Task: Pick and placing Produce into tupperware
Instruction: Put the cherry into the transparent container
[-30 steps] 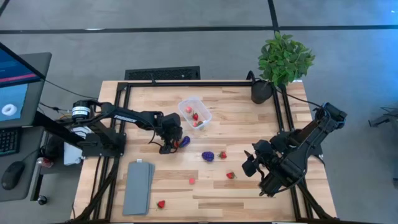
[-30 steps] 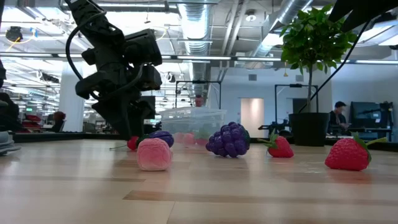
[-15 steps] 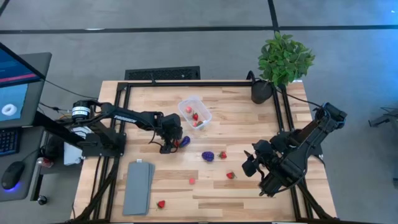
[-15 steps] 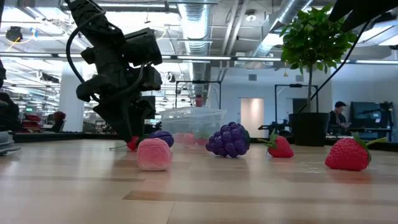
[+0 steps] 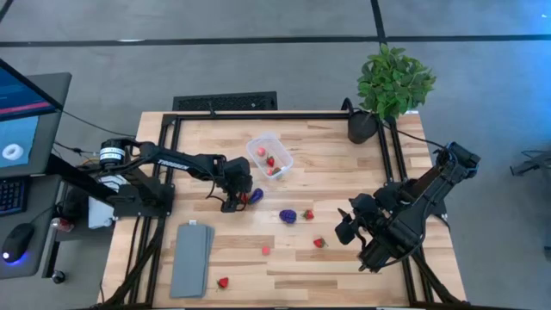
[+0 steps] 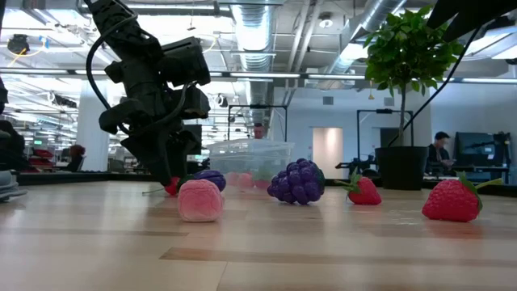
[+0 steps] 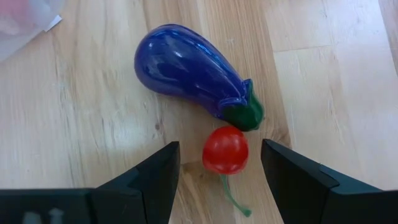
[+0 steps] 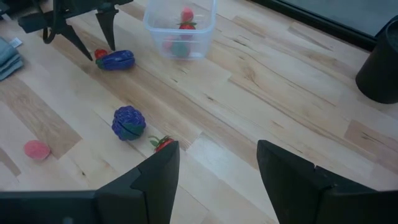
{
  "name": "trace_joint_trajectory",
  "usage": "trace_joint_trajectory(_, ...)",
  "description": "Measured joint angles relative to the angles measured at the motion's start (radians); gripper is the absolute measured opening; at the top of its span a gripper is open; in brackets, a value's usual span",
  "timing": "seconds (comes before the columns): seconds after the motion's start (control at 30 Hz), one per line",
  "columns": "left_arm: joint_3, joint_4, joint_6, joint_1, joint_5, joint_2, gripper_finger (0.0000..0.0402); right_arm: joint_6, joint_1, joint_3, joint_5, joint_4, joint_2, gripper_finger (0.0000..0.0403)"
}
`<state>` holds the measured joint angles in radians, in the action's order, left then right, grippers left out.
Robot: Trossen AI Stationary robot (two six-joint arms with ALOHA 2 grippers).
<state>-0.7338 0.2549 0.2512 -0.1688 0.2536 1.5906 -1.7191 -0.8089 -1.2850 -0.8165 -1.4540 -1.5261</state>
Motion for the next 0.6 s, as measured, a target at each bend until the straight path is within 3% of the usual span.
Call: trace_joint_trajectory(0.6, 0.000, 0.000, 0.000, 0.000, 0.001, 0.000, 0.0166, 0.000, 0.000, 0.000, 0.000, 0.000, 0.000, 0.0240)
